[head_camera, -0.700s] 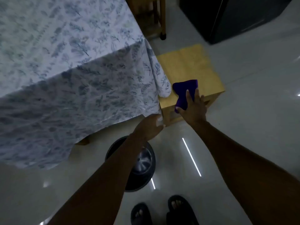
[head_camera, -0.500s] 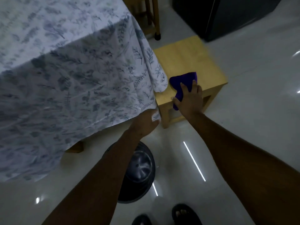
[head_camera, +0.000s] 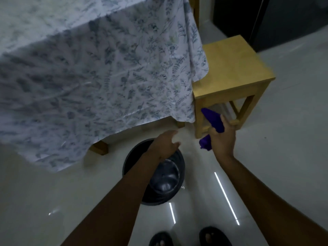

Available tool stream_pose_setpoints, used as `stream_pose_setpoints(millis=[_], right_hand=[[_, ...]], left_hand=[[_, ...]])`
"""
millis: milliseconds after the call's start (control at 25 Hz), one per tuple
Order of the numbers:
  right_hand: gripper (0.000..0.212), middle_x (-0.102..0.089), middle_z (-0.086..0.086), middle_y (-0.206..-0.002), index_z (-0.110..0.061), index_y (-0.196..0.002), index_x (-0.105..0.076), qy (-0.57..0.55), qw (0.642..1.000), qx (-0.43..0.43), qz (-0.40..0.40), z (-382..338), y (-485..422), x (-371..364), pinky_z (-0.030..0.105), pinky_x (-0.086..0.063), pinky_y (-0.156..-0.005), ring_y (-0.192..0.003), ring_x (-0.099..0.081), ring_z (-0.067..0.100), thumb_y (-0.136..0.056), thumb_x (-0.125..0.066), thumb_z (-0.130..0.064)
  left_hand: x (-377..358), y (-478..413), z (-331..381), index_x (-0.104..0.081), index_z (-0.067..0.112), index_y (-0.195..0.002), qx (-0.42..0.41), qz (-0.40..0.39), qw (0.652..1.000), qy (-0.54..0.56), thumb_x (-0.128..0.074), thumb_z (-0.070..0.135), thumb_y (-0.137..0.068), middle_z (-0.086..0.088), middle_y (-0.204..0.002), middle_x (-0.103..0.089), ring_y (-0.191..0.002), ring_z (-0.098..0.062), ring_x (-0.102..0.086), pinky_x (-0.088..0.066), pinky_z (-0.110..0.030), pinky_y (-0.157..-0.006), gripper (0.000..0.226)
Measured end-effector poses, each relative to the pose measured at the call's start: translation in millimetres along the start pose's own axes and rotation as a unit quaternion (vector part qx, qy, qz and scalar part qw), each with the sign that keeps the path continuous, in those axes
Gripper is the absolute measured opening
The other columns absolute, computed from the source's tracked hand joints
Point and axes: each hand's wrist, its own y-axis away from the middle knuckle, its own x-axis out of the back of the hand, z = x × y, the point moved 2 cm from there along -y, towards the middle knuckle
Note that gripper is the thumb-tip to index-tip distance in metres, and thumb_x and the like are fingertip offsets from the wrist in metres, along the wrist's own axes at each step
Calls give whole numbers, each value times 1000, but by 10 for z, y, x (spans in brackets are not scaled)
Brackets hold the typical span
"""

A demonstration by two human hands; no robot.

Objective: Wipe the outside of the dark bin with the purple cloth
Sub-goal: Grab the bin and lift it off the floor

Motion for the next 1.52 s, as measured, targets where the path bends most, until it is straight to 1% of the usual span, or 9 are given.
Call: stream_pose_setpoints(millis=[160, 401, 521, 641, 801, 921, 1162, 1282, 1522], right_hand=[[40, -66, 2, -97, -18, -118, -60, -86, 992, -71, -56, 27, 739, 48, 39, -52, -78, -84, -62, 15, -79, -56, -13], [62, -49, 5, -141, -19, -146, -35, -59, 974, -188, -116, 437, 1148, -144, 40, -47, -98, -117, -54, 23, -89, -57, -13], [64, -44, 6, -146, -18, -149, -30, -44, 966, -224, -122, 700, 1131, -182, 34, -45, -91, -114, -53, 22, -91, -55, -16], [63, -45, 7, -144, -19, -150, -29, -58, 962, -241, -118, 758, 936, -282, 32, -43, -85, -108, -53, 19, -91, -54, -19], [63, -48, 5, -138, -18, -149, -30, -40, 972, -178, -146, 699, 847, -391, 29, -44, -79, -107, -56, 21, -91, -54, -13], [64, -50, 3, -135, -18, -148, -32, -14, 975, -124, -182, 659, 867, -484, 27, -48, -78, -108, -57, 19, -89, -56, -10], [66, -52, 2, -130, -20, -141, -42, 84, 963, -40, -252, 877, 1007, -715, 38, -48, -99, -118, -54, 22, -79, -60, -31], [67, -41, 3, -138, -18, -146, -38, 154, 945, 5, -288, 1118, 1141, -838, 28, -35, -104, -124, -42, 18, -83, -62, -19], [67, -29, 3, -157, -27, -146, -33, 451, 792, 251, -326, 1559, 1326, -1053, 52, -32, -108, -141, -29, 36, -85, -49, -52]], left_hand=[[-245, 533, -170, -39, 11, -143, 14, -22, 999, -34, -52, 33, -96, -11, -148, -43, -135, -28, -40, -32, -36, -111, 54], [-1065, 811, -587, -56, 8, -128, 70, -149, 985, -58, -49, 30, -91, -16, -128, -60, -115, -31, -57, -46, -38, -100, 43], [-1465, 883, -812, -46, 6, -137, 59, -195, 973, -106, -51, 31, -95, -16, -138, -51, -126, -33, -48, -38, -39, -104, 49], [-1540, 745, -847, -50, 2, -129, 15, -177, 973, -147, -45, 18, -95, -21, -128, -58, -119, -37, -54, -43, -43, -100, 37], [-1093, 611, -850, -46, 6, -129, 13, 13, 992, -126, -41, 15, -96, -16, -115, -67, -102, -32, -65, -51, -41, -89, 34], [-855, 598, -1030, -52, 12, -112, 49, 150, 985, -71, -43, 17, -96, -9, -102, -71, -89, -27, -69, -53, -35, -79, 19], [-1021, 758, -1451, -61, 9, -100, 159, 248, 943, 158, -39, 30, -101, -7, -93, -67, -85, -23, -64, -45, -27, -72, 31], [-1205, 774, -1629, -62, 8, -97, 192, 219, 932, 217, -40, 32, -101, -6, -90, -65, -86, -26, -64, -42, -25, -70, 33], [-1370, 697, -1744, -61, 9, -98, 197, 231, 923, 238, -38, 33, -101, -10, -95, -68, -84, -24, -63, -50, -31, -72, 33]])
